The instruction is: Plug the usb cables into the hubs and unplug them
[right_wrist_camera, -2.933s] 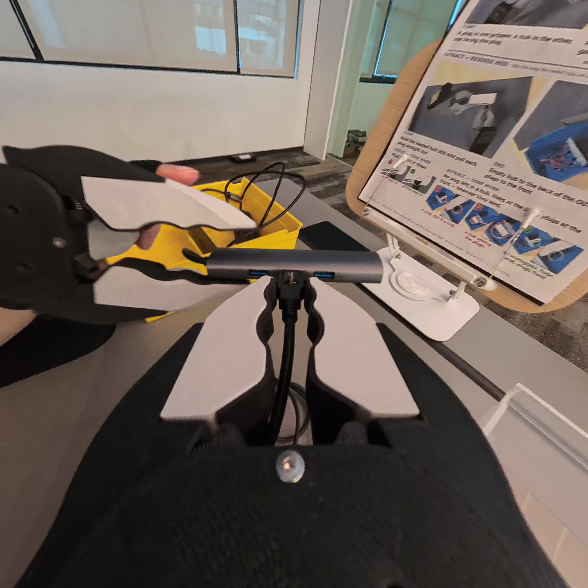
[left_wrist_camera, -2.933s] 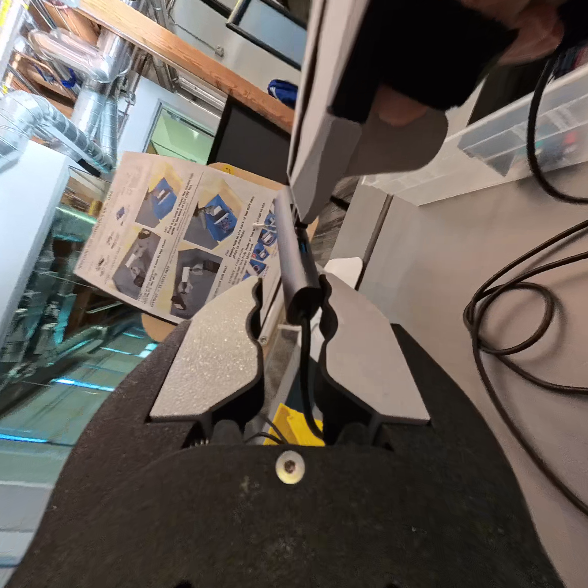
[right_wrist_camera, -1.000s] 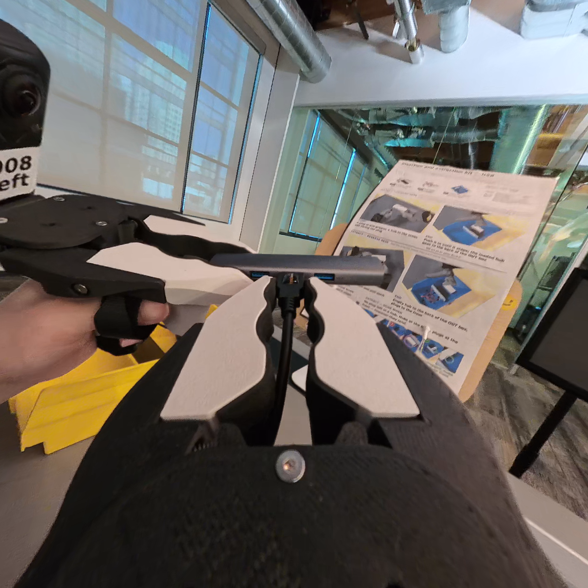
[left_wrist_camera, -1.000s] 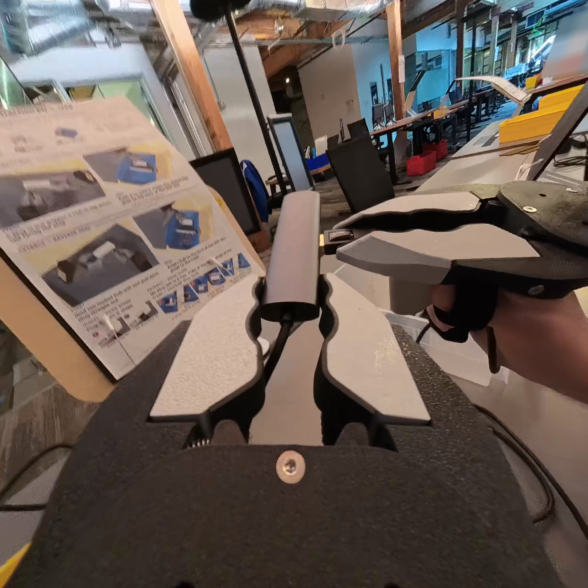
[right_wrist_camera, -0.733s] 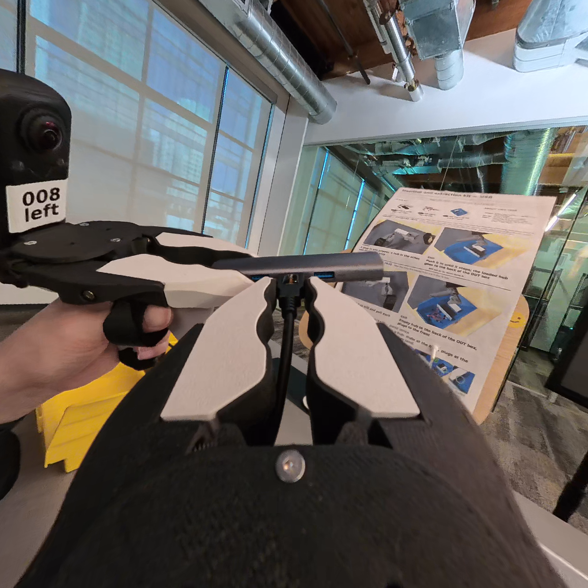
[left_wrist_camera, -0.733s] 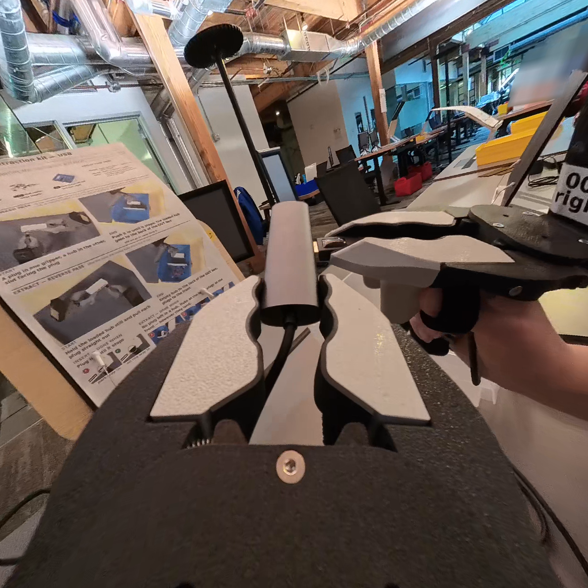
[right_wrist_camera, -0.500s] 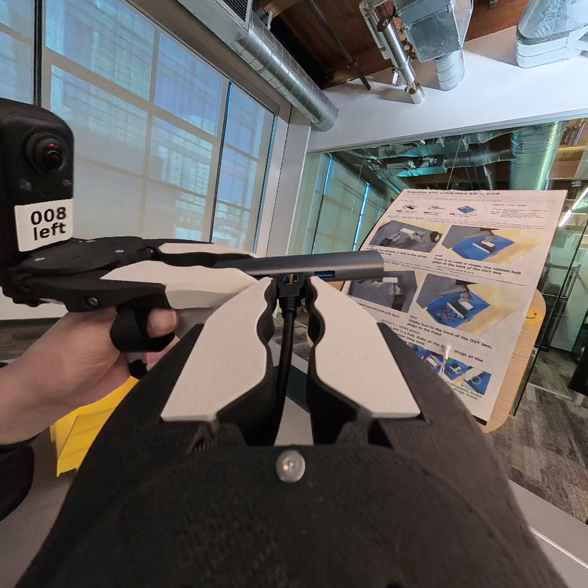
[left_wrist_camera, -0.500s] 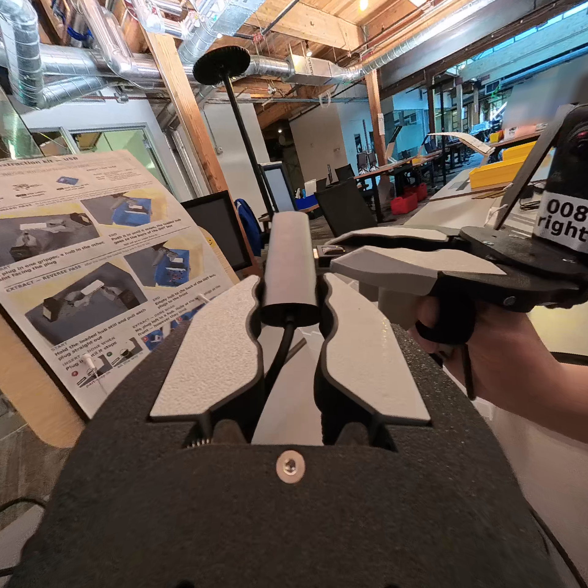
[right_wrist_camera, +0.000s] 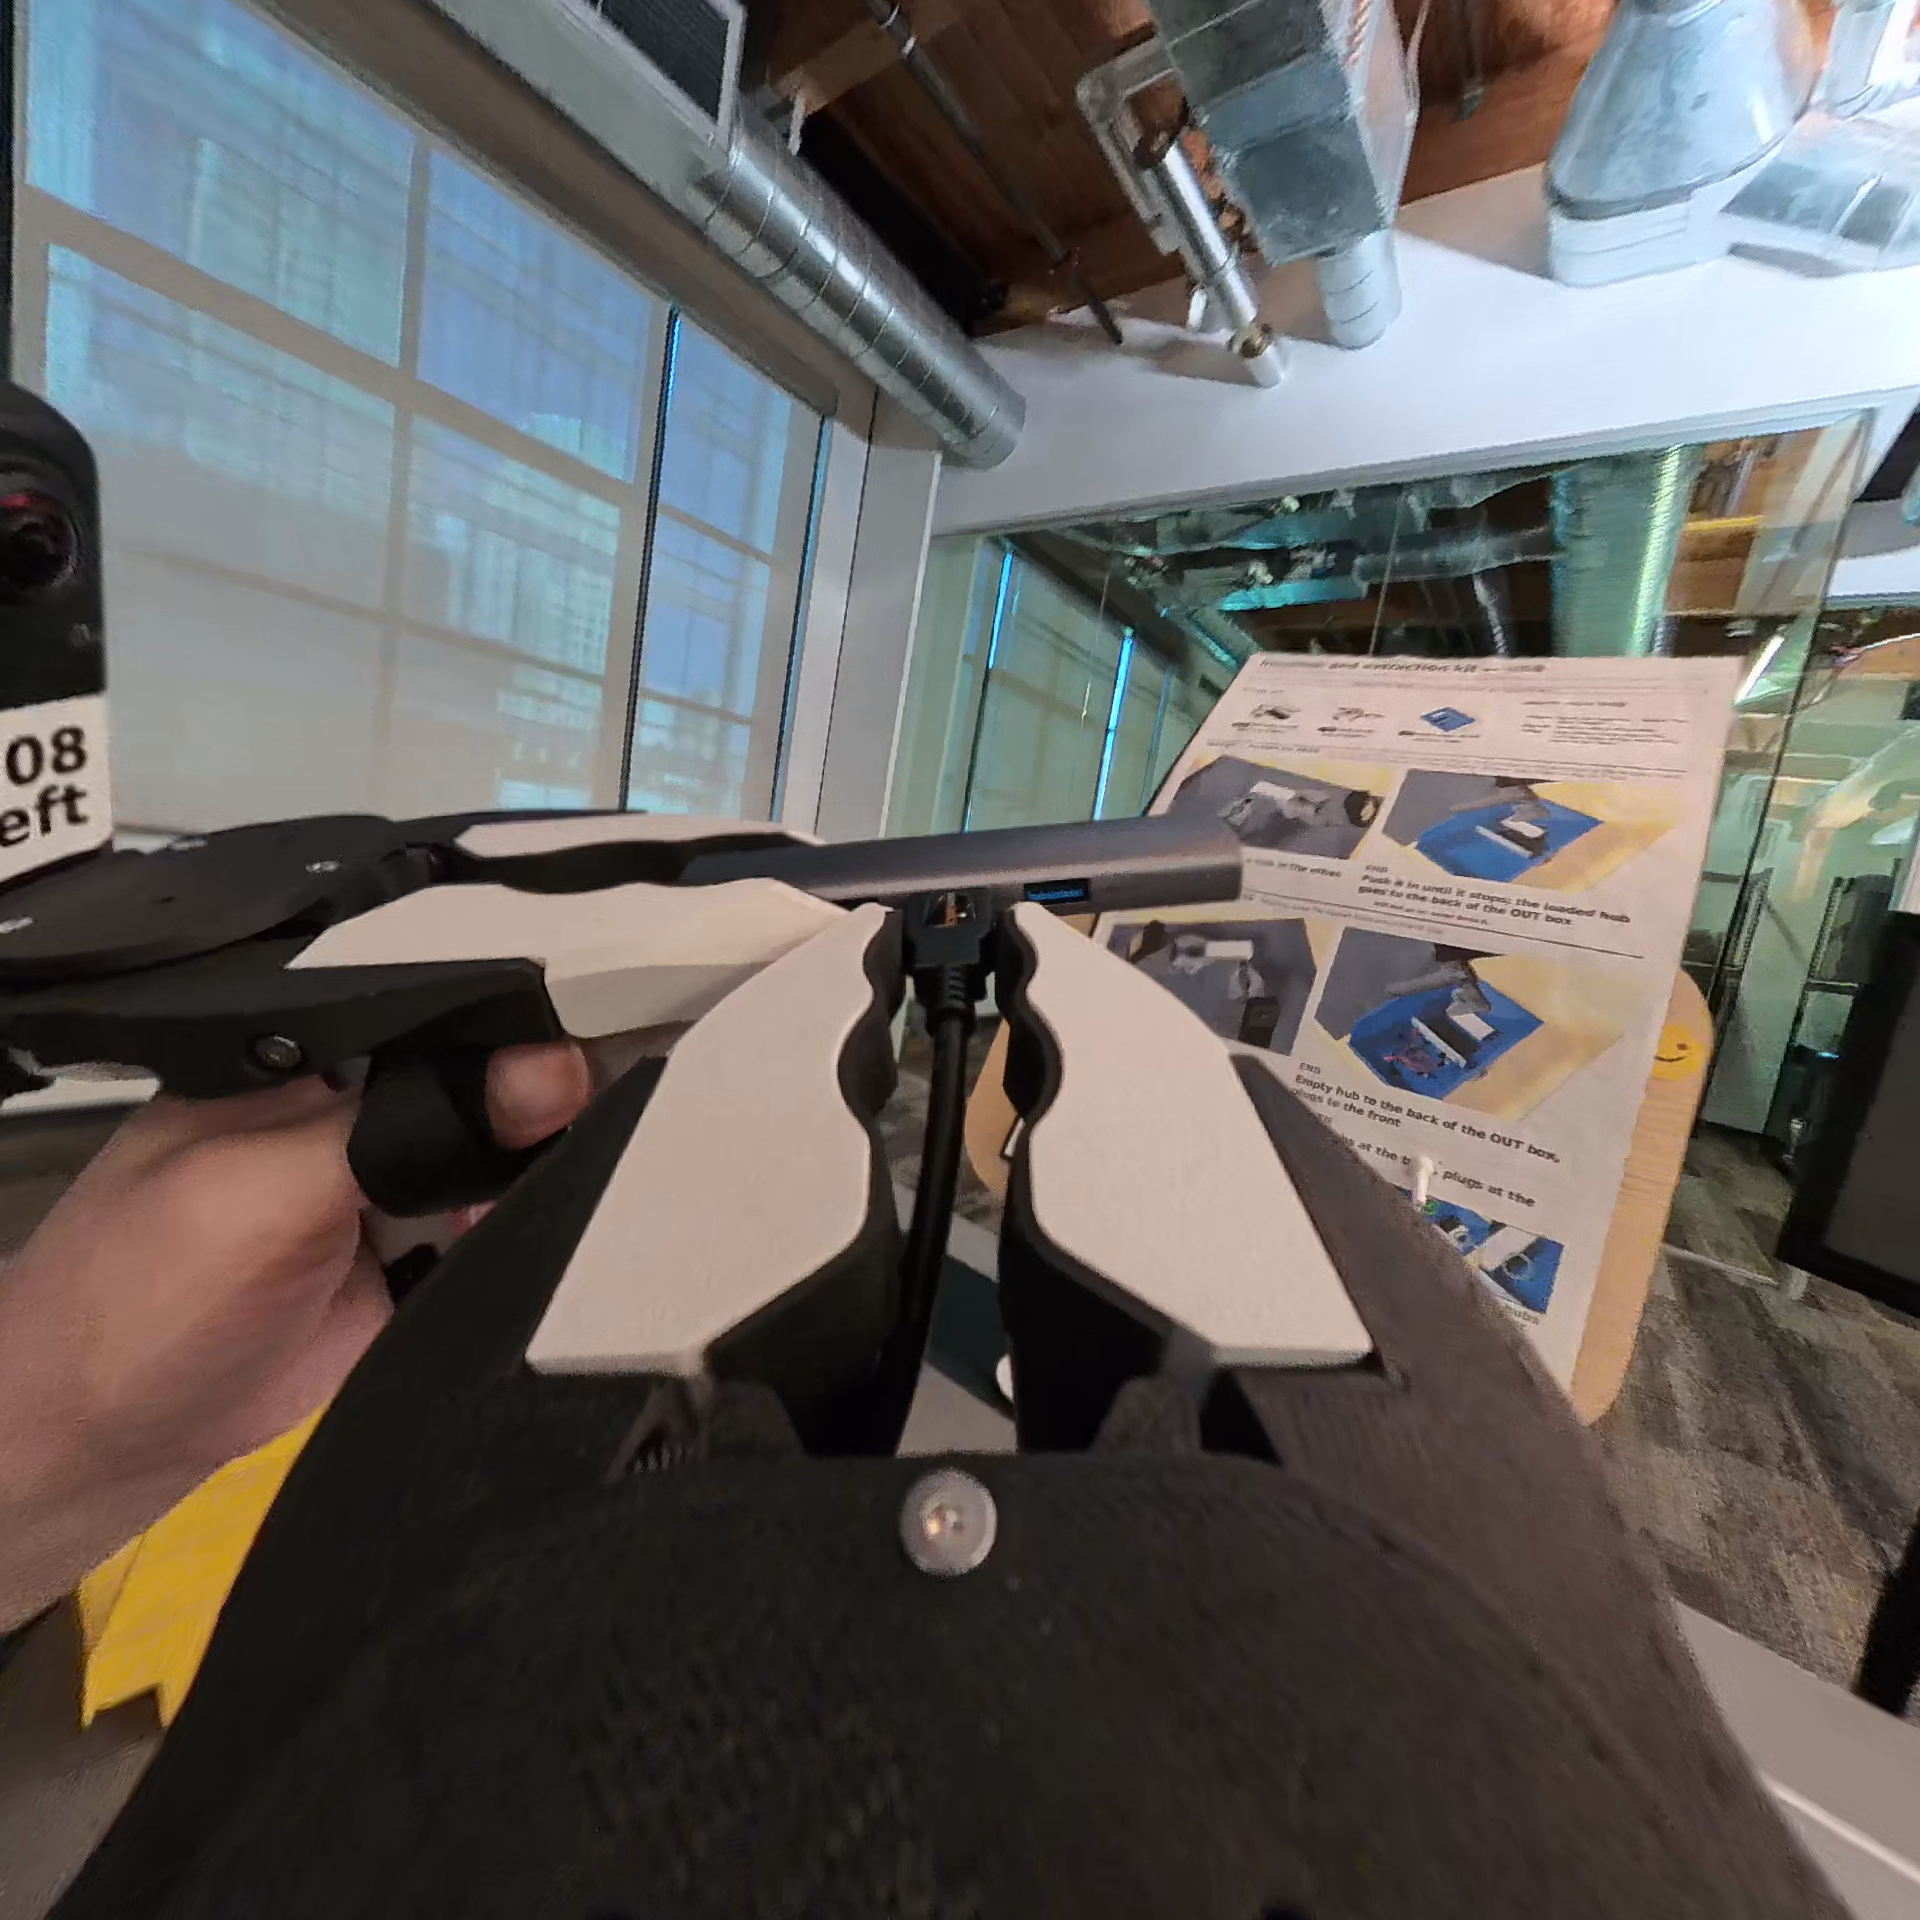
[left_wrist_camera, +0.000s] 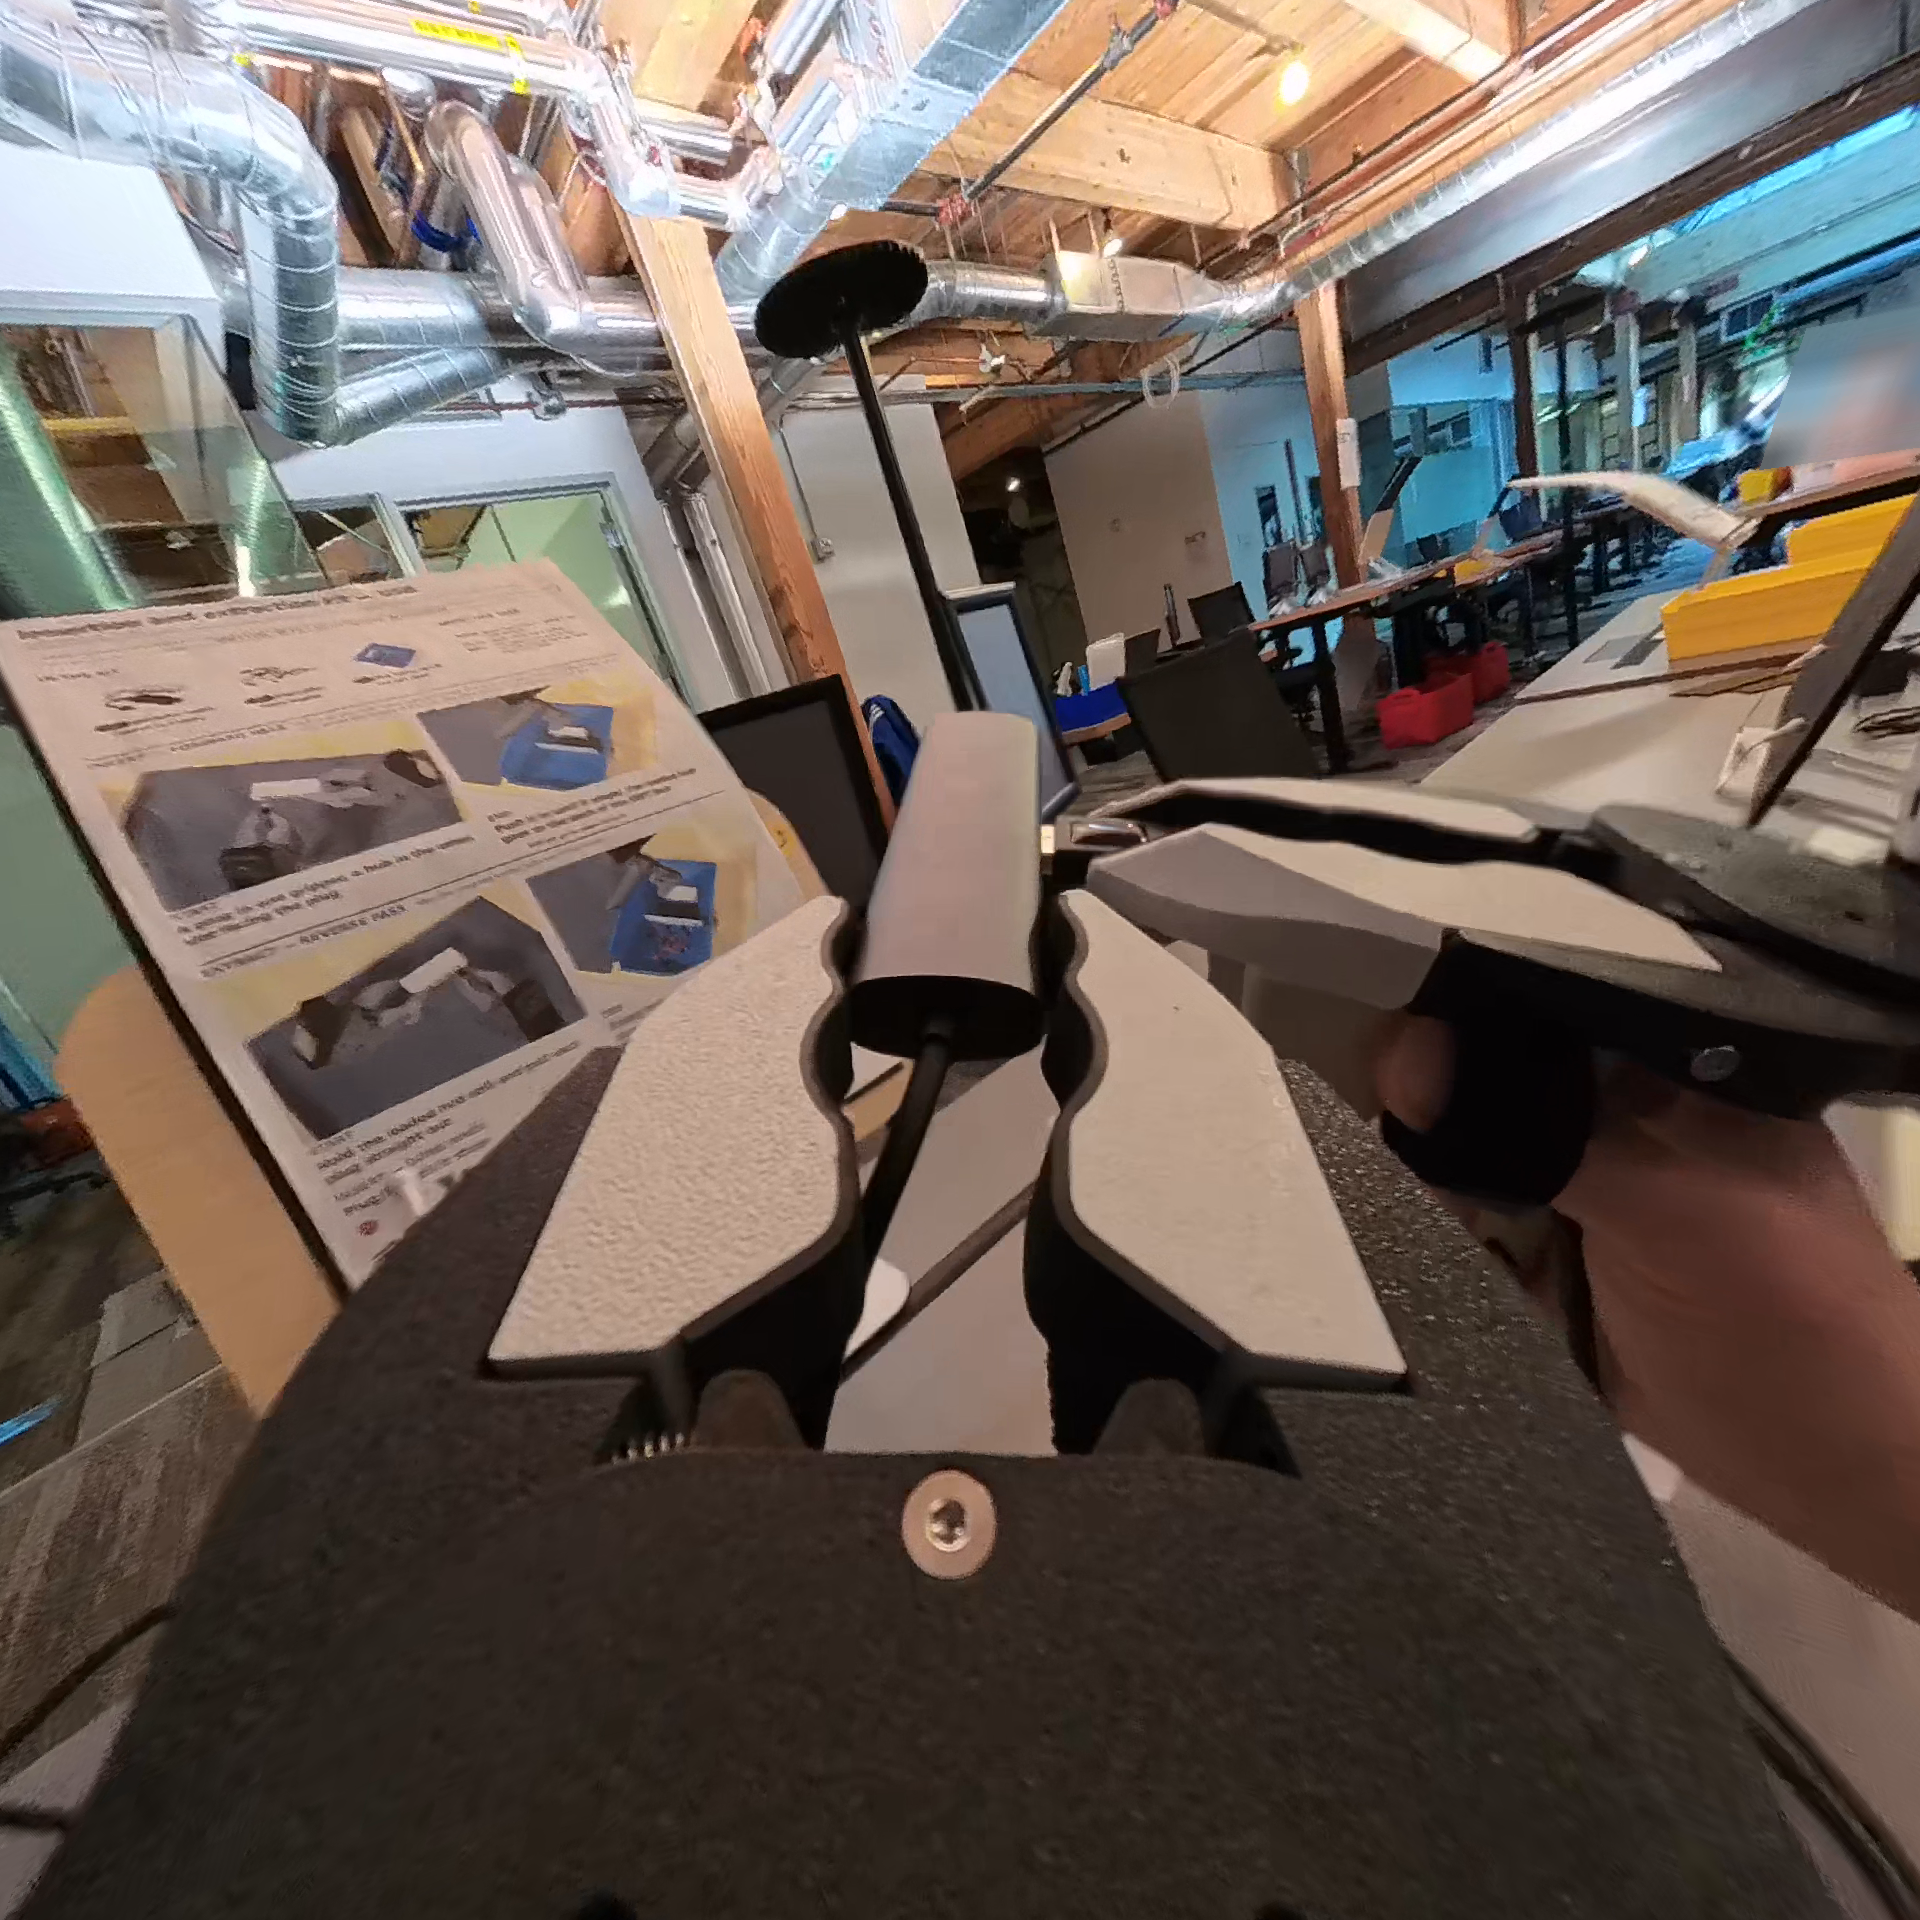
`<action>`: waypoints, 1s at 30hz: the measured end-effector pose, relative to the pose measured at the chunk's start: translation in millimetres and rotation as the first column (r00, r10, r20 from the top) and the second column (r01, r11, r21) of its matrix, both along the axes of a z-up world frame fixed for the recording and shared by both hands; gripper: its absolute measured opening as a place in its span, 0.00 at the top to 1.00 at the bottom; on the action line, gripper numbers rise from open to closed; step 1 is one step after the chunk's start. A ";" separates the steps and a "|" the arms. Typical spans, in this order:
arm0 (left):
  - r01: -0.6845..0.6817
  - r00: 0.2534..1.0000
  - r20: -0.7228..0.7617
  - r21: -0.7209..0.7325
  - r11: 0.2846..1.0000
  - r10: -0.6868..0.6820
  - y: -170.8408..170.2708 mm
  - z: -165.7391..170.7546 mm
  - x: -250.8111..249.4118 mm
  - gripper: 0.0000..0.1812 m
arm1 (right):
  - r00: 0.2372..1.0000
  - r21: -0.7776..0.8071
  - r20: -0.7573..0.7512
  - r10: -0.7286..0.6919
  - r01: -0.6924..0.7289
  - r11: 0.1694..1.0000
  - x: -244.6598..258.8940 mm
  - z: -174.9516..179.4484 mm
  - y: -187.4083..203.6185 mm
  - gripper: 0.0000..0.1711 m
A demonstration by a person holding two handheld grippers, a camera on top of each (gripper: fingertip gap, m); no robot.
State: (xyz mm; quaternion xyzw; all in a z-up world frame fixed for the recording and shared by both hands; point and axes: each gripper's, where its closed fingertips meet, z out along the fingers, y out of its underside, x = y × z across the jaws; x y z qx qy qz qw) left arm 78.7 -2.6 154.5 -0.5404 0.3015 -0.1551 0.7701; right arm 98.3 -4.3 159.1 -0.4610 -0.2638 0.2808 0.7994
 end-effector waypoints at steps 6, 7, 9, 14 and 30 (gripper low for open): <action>0.008 1.000 0.010 -0.008 1.000 -0.008 3.2 -1.4 -8.7 0.81 | 0.998 0.008 0.042 -0.037 0.037 0.999 -6.8 -1.5 1.5 0.90; 0.015 1.000 0.014 -0.018 1.000 -0.015 4.3 -2.3 -9.3 0.81 | 0.998 0.010 0.048 -0.047 0.046 0.999 -7.1 -2.4 1.8 0.90; 0.040 0.999 0.012 -0.032 0.999 -0.039 5.1 -4.1 -9.1 0.81 | 0.996 0.017 0.062 -0.059 0.058 0.998 -7.0 -4.2 1.4 0.90; 0.033 0.999 -0.005 -0.041 0.999 -0.033 6.6 -7.9 -8.7 0.81 | 0.996 -0.009 0.047 -0.069 0.070 0.998 -6.1 -8.4 4.2 0.90; 0.059 0.998 -0.016 -0.063 0.996 -0.060 8.0 -6.5 -16.3 0.81 | 0.996 -0.012 0.089 0.000 0.001 1.000 -12.3 -7.2 3.4 0.90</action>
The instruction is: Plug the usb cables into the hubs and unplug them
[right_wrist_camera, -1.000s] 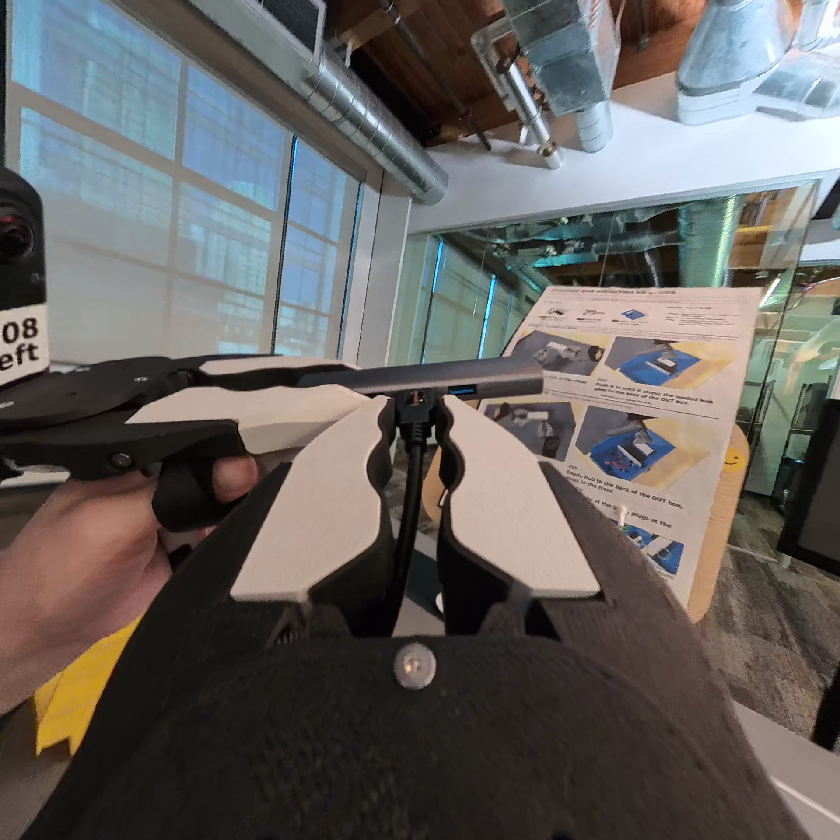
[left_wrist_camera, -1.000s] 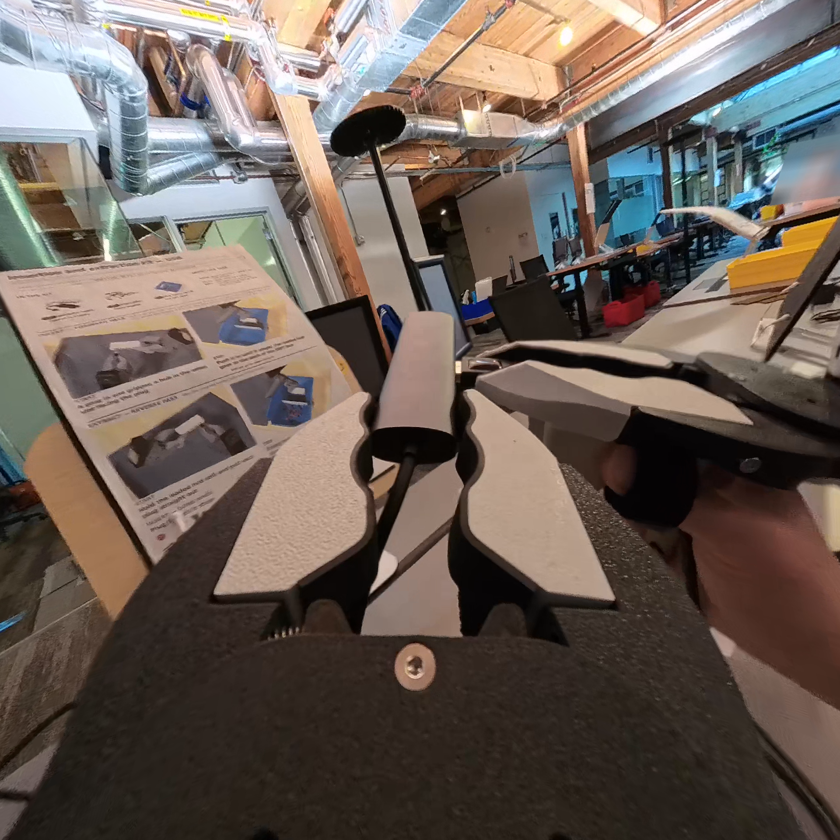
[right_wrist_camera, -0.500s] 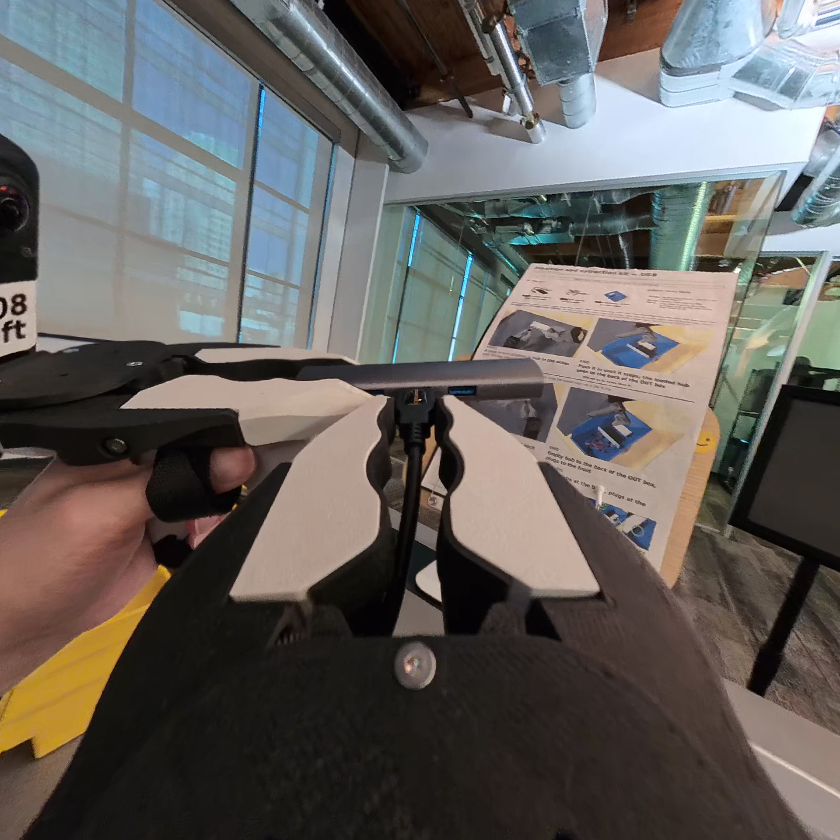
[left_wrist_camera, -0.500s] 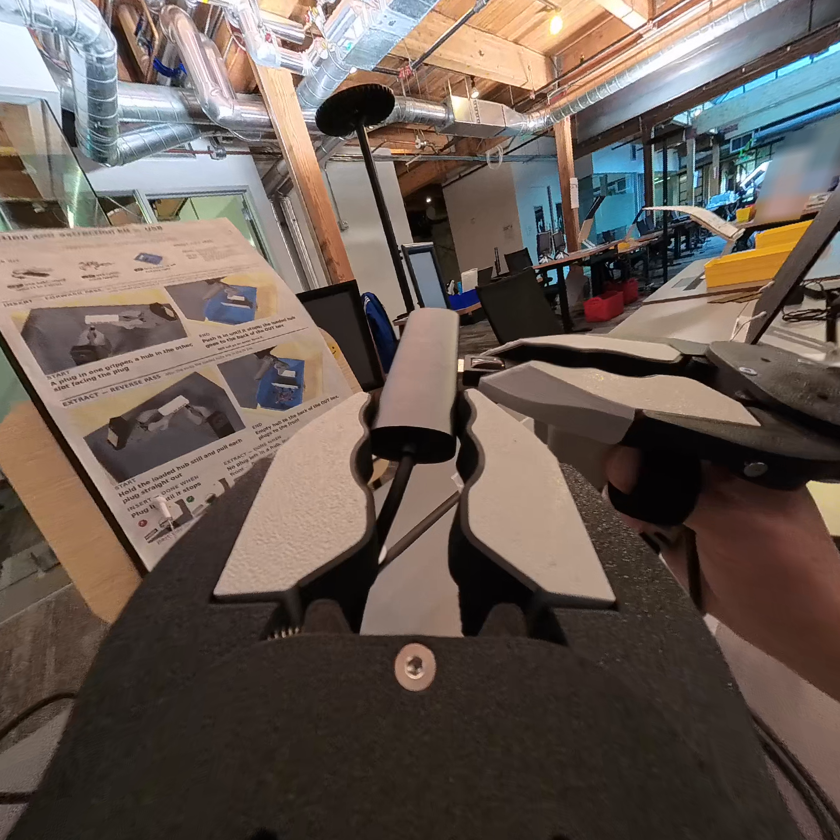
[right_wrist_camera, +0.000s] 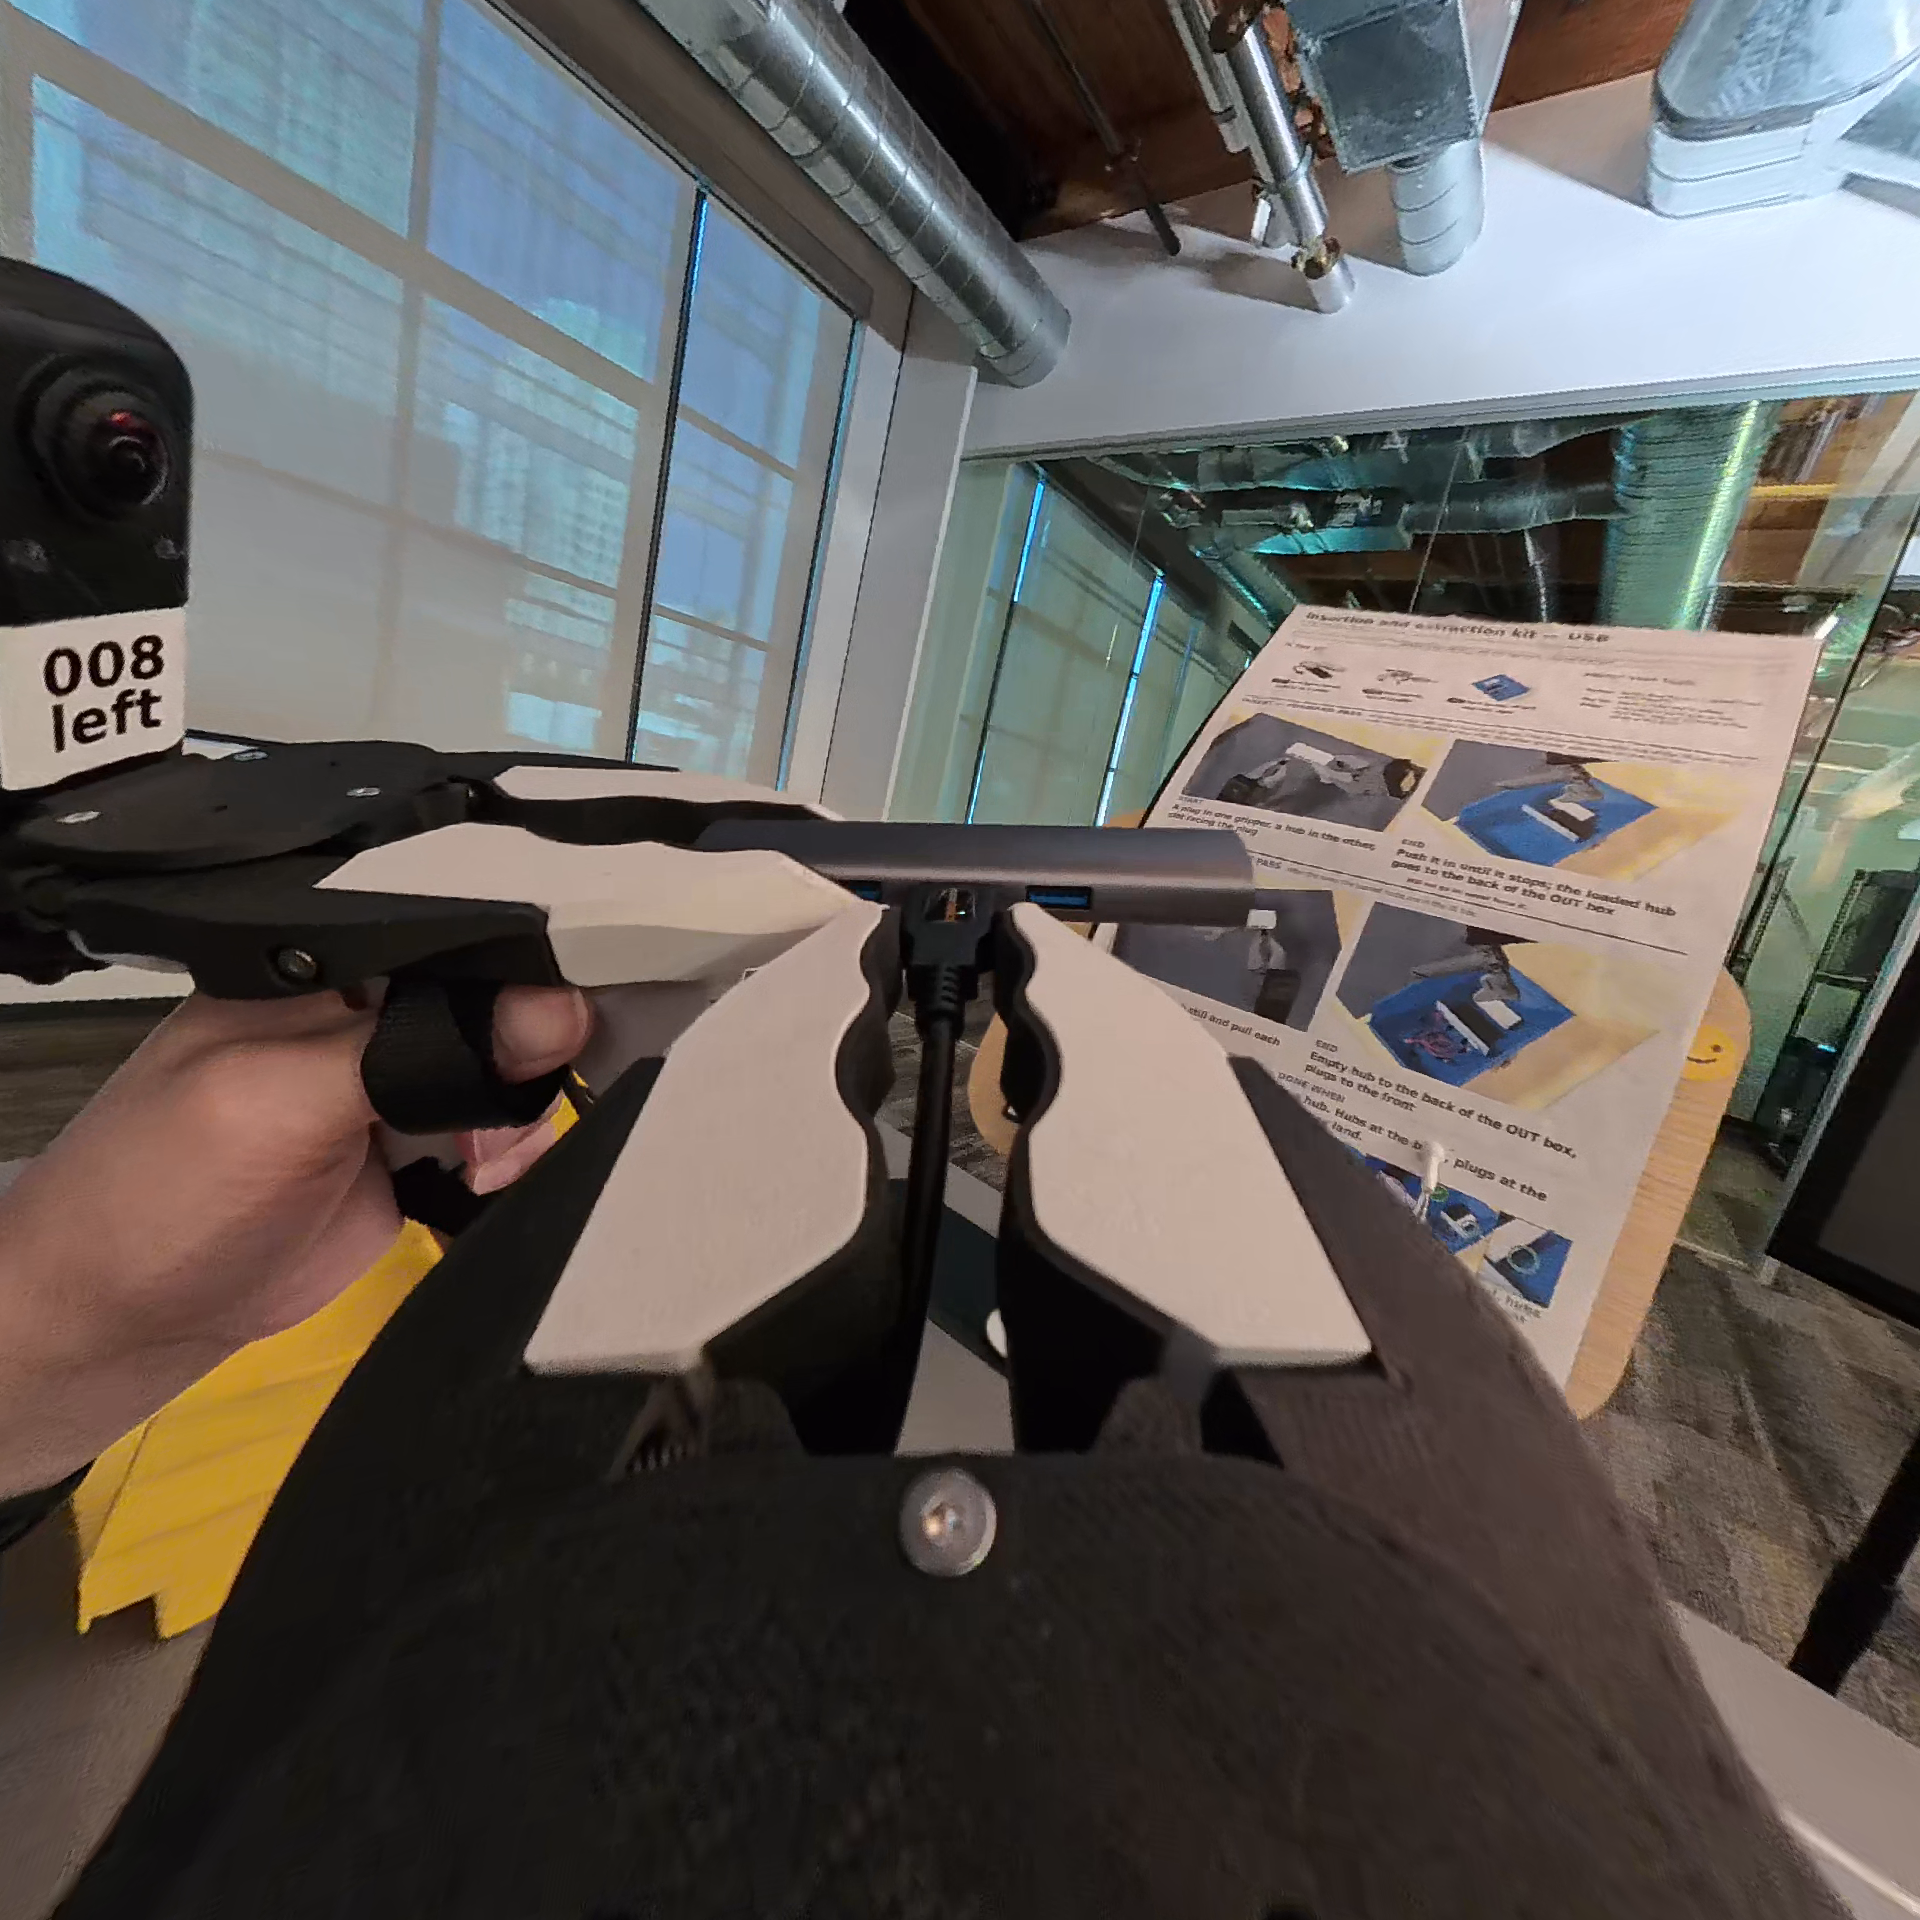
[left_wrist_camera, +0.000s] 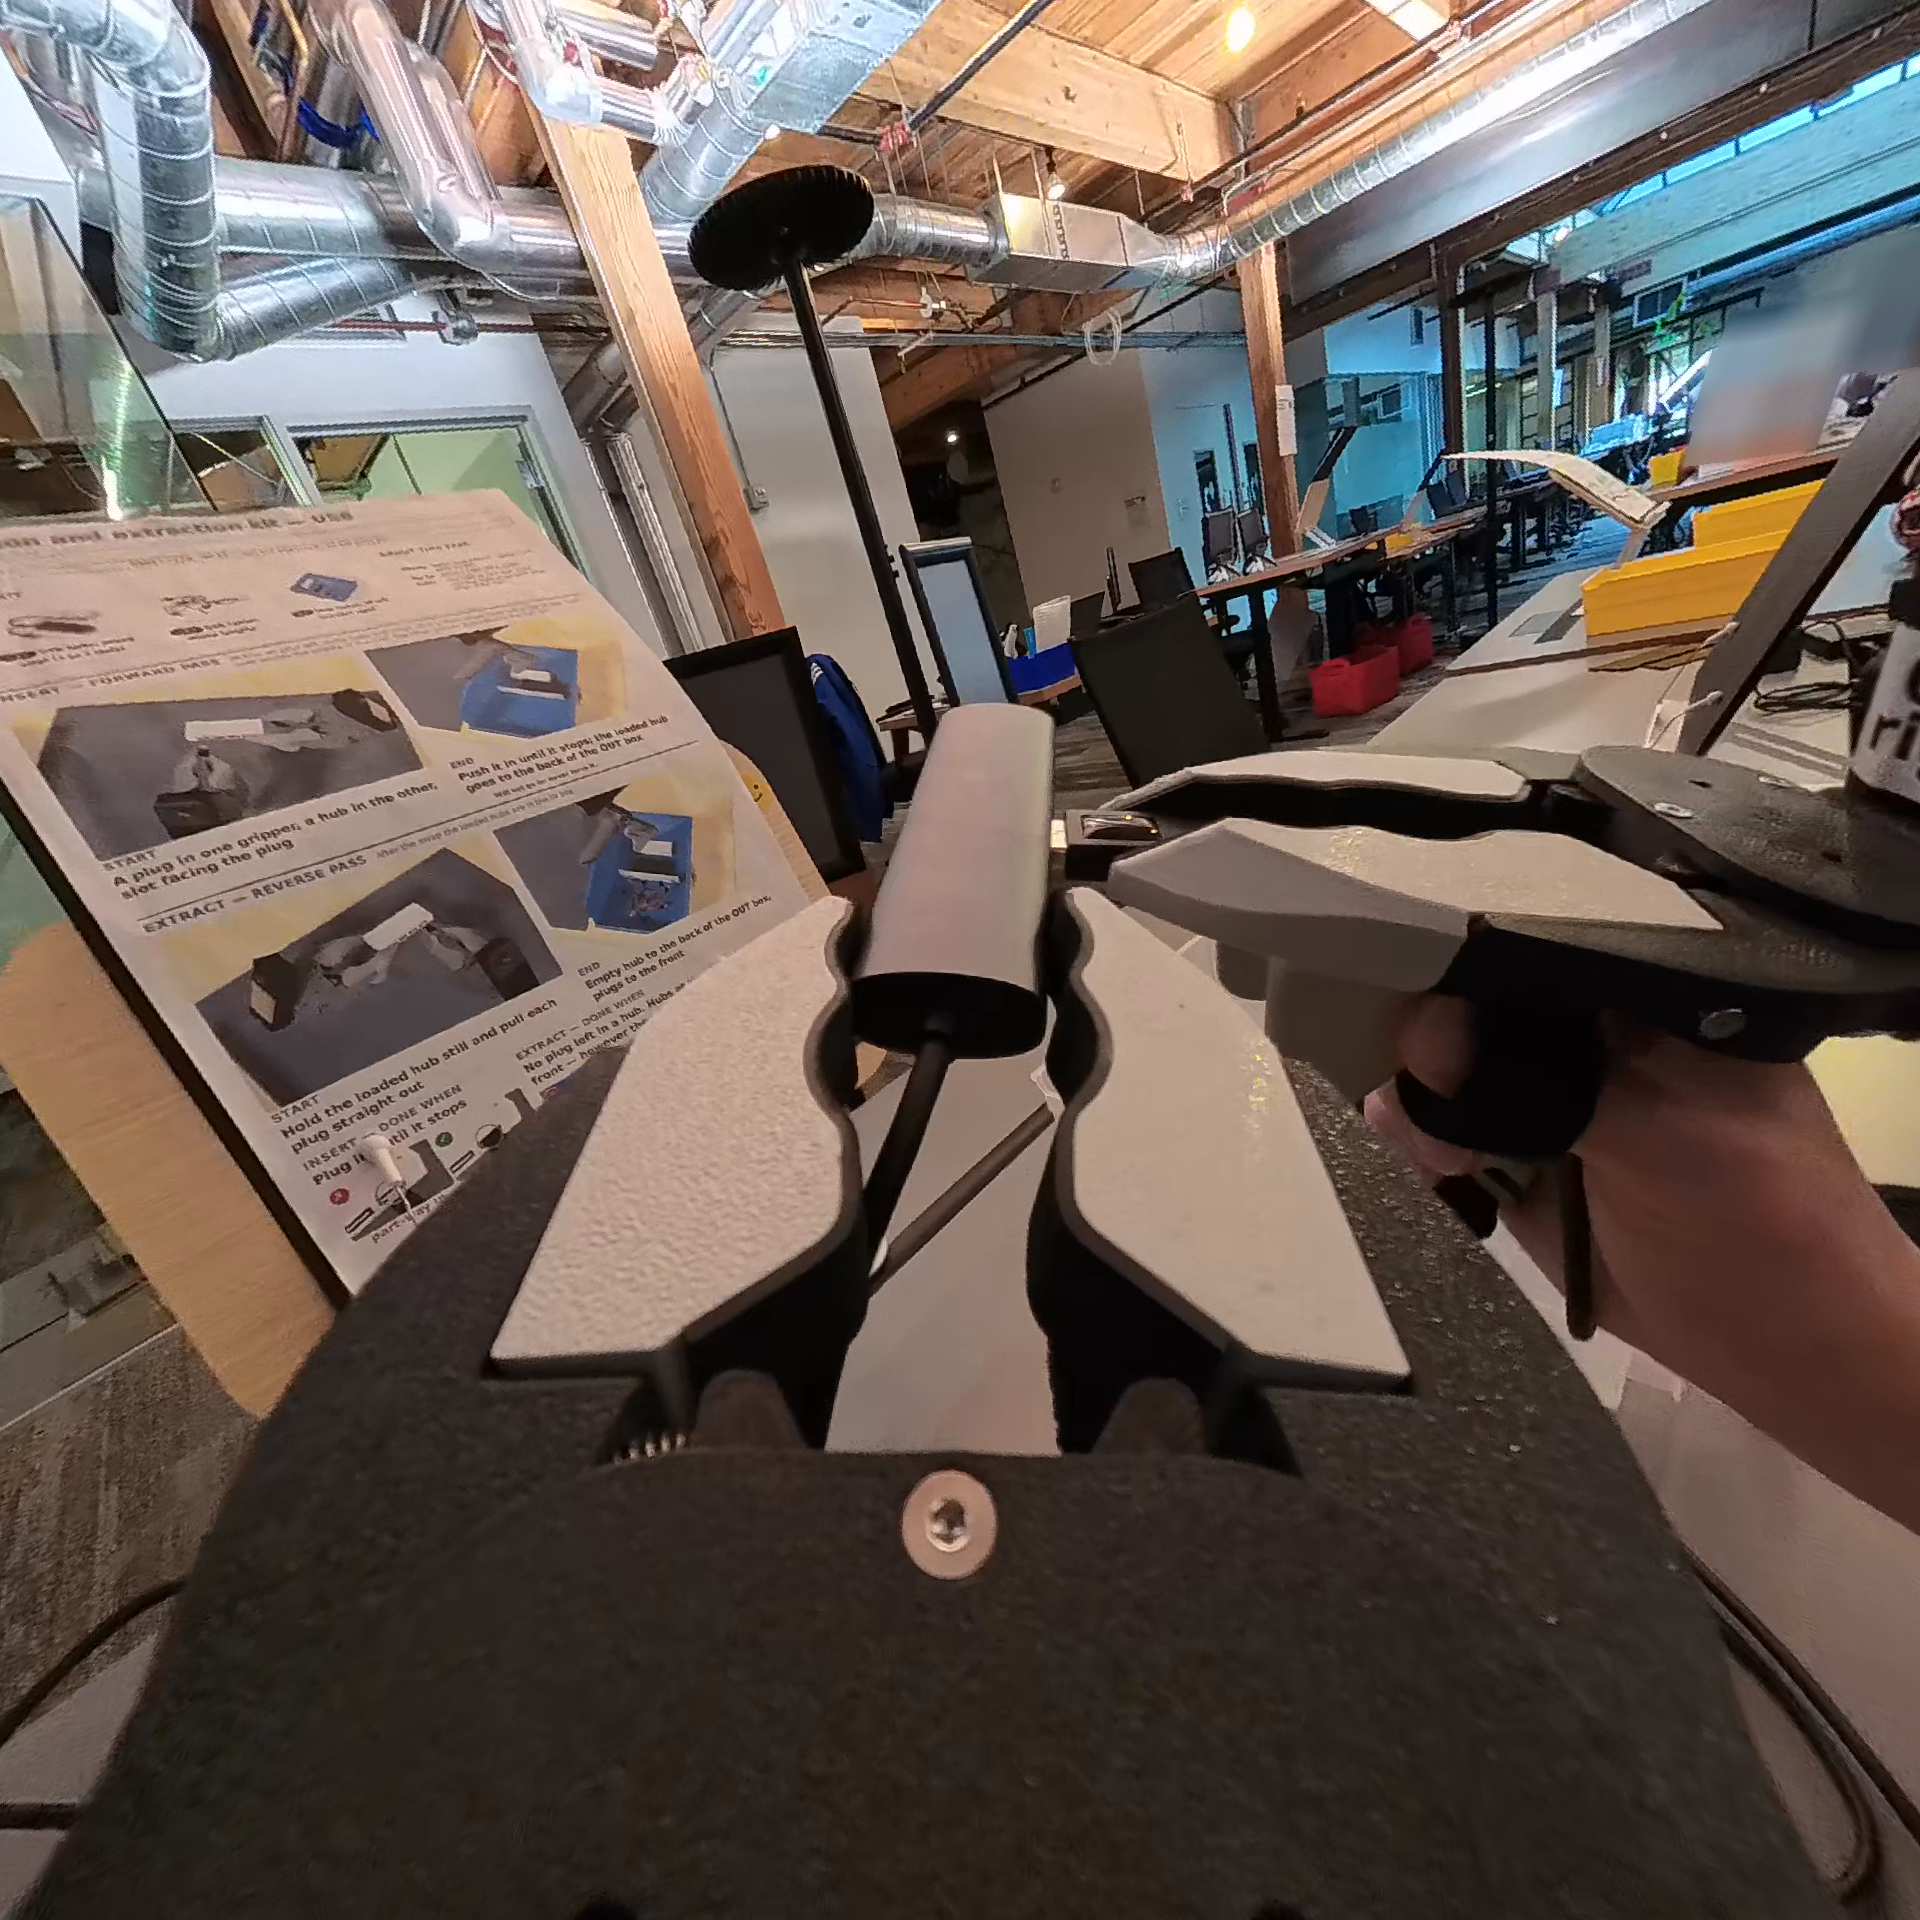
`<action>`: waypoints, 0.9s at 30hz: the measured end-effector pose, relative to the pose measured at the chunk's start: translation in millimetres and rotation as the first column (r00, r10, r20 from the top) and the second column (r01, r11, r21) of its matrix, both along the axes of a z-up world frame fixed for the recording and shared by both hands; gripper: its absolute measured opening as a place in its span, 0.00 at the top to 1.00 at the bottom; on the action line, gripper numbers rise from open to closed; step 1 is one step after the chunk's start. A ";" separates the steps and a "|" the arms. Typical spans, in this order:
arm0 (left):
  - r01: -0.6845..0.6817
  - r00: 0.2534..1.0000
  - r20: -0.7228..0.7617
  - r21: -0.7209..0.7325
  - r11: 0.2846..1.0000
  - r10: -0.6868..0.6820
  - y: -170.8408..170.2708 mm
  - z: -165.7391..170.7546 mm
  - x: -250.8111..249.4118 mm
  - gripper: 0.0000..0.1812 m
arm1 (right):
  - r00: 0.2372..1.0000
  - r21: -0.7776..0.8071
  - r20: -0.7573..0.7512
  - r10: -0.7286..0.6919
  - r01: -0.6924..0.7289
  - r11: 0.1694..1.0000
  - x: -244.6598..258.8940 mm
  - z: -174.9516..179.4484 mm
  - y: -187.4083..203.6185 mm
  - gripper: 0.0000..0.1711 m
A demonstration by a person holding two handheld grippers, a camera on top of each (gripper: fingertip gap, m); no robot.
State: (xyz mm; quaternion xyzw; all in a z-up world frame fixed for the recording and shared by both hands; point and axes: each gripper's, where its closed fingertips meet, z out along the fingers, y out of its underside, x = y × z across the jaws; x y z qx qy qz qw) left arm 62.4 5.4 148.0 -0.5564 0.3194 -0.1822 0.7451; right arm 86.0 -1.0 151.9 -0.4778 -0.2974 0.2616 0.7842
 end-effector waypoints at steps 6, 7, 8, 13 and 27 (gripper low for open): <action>-0.016 1.000 0.003 0.000 1.000 0.016 1.9 -0.9 0.9 0.81 | 1.000 -0.022 -0.011 0.002 -0.003 1.000 1.2 -1.6 2.8 0.90; -0.011 1.000 0.003 -0.006 1.000 0.011 2.6 -1.6 1.0 0.81 | 1.000 -0.024 -0.013 -0.024 0.023 0.999 1.1 -2.2 3.1 0.90; 0.002 1.000 0.010 -0.022 1.000 -0.002 3.2 -2.1 0.7 0.81 | 0.999 -0.018 -0.010 -0.051 0.051 0.999 0.7 -2.4 3.2 0.90; 0.015 1.000 0.006 -0.029 0.999 -0.015 2.7 -1.8 -1.7 0.81 | 0.999 0.000 0.022 -0.029 0.029 1.000 -1.5 -2.1 1.8 0.90; -0.021 1.000 -0.002 -0.030 0.999 0.021 5.1 -1.9 -1.7 0.81 | 0.999 -0.037 0.010 -0.045 0.045 0.998 -1.4 -4.6 5.6 0.90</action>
